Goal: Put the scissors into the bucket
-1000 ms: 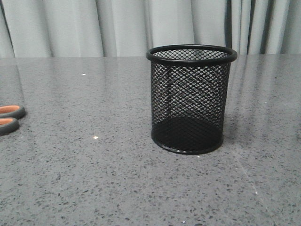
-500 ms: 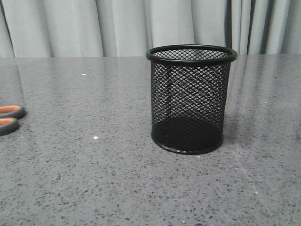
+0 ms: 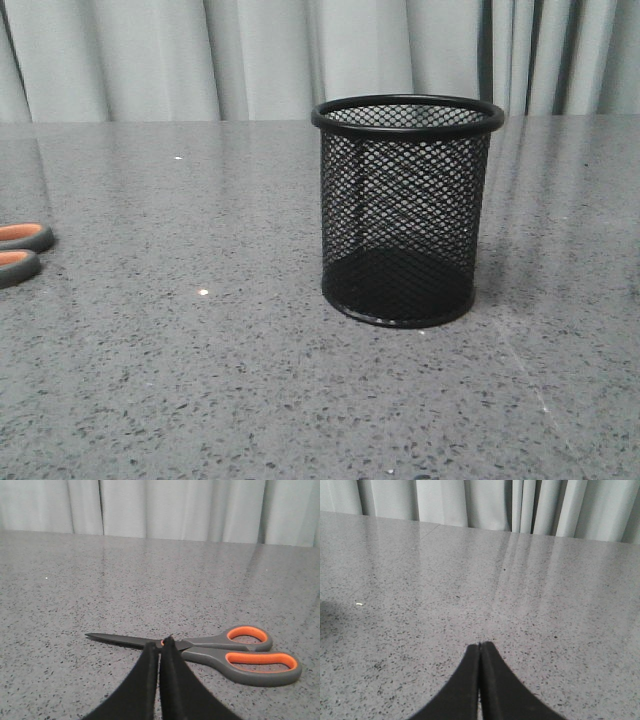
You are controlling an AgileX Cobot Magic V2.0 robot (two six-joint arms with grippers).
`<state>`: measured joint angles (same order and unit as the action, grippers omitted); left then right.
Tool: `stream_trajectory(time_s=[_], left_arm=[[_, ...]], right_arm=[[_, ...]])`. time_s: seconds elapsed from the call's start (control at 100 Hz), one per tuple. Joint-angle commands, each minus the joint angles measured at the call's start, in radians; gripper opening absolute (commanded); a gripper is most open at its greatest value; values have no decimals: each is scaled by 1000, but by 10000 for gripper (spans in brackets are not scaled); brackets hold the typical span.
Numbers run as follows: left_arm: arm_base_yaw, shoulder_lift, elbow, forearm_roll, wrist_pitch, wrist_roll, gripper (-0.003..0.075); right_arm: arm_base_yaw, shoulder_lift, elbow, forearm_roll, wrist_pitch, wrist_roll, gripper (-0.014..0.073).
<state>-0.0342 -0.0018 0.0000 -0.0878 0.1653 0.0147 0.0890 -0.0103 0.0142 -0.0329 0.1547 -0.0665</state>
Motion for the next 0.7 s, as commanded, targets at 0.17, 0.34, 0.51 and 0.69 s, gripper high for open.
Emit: stream_trajectory(time_s=[0.17,0.34,0.51,0.69], left_arm=[[2,-28,39,-67,-76,-6,-20],[2,-28,39,-273,-90,-6,-20],[2,-28,39,-477,-122,-6,-20],[2,-28,-10,-647,-117,-6,-20]], right_arm=[[-6,-19,5,33,-112,-6,-57],[-6,-19,5,190,-161,-6,-57],[-6,-19,5,338,-211,-6,-56],[-6,-16,-26,510,-232,-6,-55]])
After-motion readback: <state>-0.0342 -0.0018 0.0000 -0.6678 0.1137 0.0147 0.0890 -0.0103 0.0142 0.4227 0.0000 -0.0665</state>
